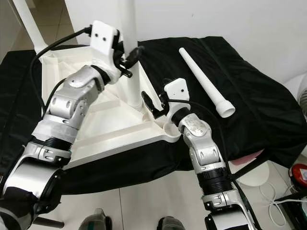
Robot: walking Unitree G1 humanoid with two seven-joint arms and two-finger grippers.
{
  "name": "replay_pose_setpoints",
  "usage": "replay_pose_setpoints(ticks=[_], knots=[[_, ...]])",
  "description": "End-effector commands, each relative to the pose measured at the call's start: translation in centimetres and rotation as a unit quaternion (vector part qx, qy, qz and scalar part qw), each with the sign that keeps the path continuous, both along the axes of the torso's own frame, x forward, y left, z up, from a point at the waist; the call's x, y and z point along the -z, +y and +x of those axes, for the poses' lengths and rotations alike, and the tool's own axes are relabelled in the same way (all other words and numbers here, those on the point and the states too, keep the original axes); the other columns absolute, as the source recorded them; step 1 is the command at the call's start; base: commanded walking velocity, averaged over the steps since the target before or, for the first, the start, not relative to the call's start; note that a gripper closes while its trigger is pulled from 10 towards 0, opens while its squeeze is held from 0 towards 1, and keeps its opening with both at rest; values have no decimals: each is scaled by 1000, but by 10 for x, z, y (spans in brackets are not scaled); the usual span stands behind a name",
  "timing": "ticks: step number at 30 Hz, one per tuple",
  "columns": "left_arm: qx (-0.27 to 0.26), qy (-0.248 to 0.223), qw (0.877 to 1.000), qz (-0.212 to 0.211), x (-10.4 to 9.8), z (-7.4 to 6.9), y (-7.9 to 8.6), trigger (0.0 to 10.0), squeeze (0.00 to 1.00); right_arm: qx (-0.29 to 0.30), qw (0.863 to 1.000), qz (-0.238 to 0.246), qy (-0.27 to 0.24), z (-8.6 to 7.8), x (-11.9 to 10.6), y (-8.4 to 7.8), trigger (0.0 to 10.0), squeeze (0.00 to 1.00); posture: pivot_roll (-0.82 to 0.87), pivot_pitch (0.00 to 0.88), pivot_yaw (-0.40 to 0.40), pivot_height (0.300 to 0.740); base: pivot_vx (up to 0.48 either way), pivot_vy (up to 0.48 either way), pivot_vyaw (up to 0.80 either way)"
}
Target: Building children table
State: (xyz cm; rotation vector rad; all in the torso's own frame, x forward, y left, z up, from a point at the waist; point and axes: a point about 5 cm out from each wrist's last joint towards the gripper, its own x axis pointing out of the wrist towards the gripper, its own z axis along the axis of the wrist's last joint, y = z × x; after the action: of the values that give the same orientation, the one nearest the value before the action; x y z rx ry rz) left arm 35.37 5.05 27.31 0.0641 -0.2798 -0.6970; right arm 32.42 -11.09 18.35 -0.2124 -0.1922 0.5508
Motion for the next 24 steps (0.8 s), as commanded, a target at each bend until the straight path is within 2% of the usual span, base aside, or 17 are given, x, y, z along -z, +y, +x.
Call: replay_pose_setpoints(ticks=[1,2,4,8,14,24], knots=[[41,6,999,6,2,-6,-11,10000,0,-5,1000,-10,3,2,0,3,10000,0,14,0,-9,740,0,0,0],[41,-4,999,-1,-5,-7,-11,10000,0,-7,1000,-19,5,4,0,5,10000,0,18,0,-9,740,0,0,0],[41,-4,999,-1,-5,-7,-11,10000,0,-7,1000,-19,5,4,0,5,10000,0,18,0,-9,740,0,0,0],[42,-37,998,-18,-31,-12,-10,10000,0,-5,999,-39,-1,14,-3,13,10000,0,22,0,-9,740,0,0,0],[51,-56,997,-32,-45,-19,-11,10000,0,-8,999,-43,-8,20,-3,18,10000,0,21,0,-5,740,0,0,0],[57,-66,996,-37,-52,-26,-14,10000,0,-16,999,-45,-17,33,-4,30,10000,0,24,0,-6,740,0,0,0]])
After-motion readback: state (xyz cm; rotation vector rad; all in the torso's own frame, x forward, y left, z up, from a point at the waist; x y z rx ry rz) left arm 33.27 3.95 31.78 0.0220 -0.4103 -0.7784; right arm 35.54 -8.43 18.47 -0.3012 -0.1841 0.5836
